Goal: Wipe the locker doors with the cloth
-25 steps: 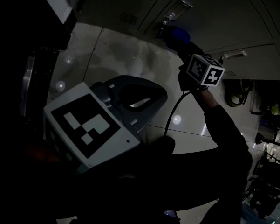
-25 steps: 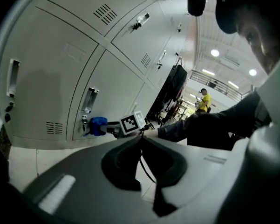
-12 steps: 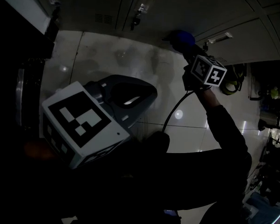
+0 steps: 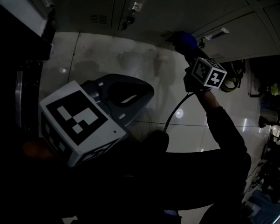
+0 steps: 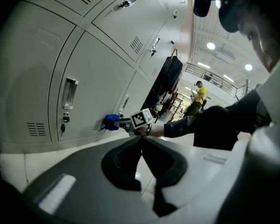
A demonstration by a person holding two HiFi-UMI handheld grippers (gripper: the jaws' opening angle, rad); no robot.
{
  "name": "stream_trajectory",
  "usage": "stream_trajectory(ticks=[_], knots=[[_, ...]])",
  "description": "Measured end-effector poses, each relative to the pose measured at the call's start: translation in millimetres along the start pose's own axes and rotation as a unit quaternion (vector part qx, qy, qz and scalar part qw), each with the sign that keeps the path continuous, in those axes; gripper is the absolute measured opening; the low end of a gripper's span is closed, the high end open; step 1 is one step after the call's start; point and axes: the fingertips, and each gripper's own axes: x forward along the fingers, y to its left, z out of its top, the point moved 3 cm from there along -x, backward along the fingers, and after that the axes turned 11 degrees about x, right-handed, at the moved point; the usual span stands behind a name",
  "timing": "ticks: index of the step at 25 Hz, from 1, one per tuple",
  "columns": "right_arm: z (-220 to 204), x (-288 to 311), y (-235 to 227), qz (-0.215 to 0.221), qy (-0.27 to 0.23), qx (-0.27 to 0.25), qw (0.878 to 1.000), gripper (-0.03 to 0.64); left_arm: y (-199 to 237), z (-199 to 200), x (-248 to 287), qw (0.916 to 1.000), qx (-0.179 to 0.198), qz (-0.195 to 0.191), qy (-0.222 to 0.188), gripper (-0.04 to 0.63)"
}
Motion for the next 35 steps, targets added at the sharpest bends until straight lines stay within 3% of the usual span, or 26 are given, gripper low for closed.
stream_trajectory(ticks=[7,14,20,27,35], knots=[[-15.7,21.0,62.2,0.054,0.007,-0.038,0.998,0.118,-4.3,3.0,-20.6,0.9998,-0.02,0.006,-0.007,-0.003],[-39.0,64.0,153.1,0.131,0.04,-0.081,0.987,0.117,6.2,0.5,-45.5,0.9992,-0.019,0.026,-0.022,-0.003],[-37.9,103.4,196.2,0.155,0.028,-0.076,0.985,0.117,14.7,-7.3,-61.7,0.9984,-0.029,0.038,-0.03,-0.003],[-33.2,110.3,182.4,0.137,0.023,-0.062,0.988,0.117,25.9,-13.0,-65.0,0.9977,-0.04,0.044,-0.031,-0.003],[-29.4,87.2,125.8,0.102,0.015,-0.047,0.994,0.117,21.6,-7.9,-39.3,0.999,-0.034,0.026,-0.016,-0.003]])
